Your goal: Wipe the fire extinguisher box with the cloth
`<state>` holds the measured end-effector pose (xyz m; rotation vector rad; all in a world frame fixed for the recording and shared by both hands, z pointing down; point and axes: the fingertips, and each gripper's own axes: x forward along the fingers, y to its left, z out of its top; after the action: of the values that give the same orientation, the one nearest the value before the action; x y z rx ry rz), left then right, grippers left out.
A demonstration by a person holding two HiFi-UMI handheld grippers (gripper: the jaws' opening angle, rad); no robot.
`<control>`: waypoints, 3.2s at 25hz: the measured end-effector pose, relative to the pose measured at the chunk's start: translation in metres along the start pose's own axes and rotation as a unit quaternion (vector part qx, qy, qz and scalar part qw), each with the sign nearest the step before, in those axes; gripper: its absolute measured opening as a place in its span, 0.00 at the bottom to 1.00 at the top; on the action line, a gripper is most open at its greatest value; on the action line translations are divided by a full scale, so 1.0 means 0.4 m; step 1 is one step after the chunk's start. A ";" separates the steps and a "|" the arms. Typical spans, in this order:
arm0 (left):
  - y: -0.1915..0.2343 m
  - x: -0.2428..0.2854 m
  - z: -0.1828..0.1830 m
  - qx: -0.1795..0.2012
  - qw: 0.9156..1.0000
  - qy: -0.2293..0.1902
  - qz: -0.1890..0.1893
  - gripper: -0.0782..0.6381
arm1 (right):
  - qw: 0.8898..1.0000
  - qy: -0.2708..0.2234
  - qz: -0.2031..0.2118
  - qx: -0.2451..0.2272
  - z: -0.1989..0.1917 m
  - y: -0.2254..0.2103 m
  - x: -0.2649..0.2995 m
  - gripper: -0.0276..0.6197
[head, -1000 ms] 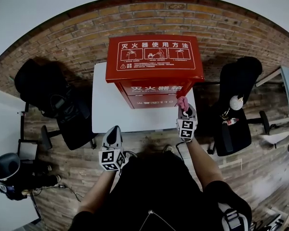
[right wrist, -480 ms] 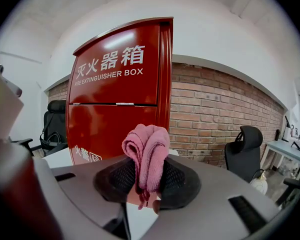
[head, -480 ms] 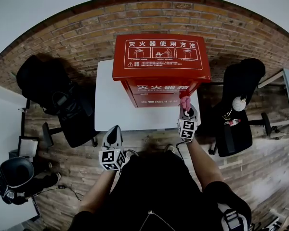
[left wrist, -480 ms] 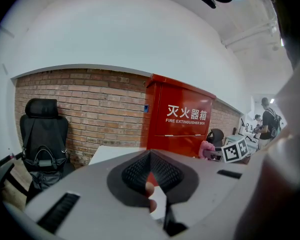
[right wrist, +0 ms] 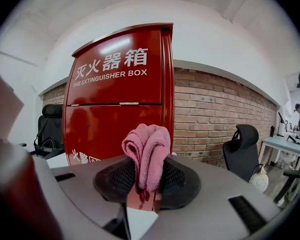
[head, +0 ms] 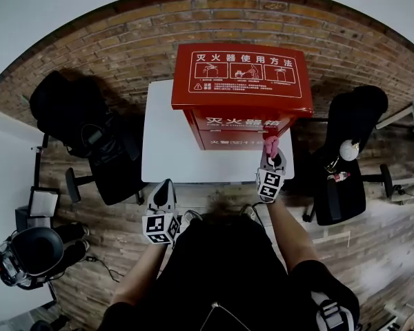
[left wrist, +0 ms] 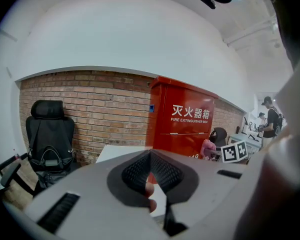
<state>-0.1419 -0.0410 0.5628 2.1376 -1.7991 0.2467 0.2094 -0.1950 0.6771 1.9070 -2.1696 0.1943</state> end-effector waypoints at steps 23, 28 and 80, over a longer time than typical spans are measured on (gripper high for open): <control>0.126 -0.072 -0.016 -0.011 1.000 0.004 0.018 0.13 | 1.000 -0.001 0.001 0.006 -0.007 0.130 0.019 0.22; 0.149 -0.074 -0.017 -0.010 1.000 0.007 0.013 0.13 | 1.000 0.000 -0.003 0.008 -0.005 0.150 0.020 0.22; 0.402 -0.148 -0.048 -0.015 1.000 0.009 0.004 0.13 | 1.000 -0.002 0.008 0.010 0.026 0.461 0.047 0.22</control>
<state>-0.3088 -0.0028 0.5833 2.1008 -1.7918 0.2375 0.0240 -0.1905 0.6836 1.9034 -2.1933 0.2158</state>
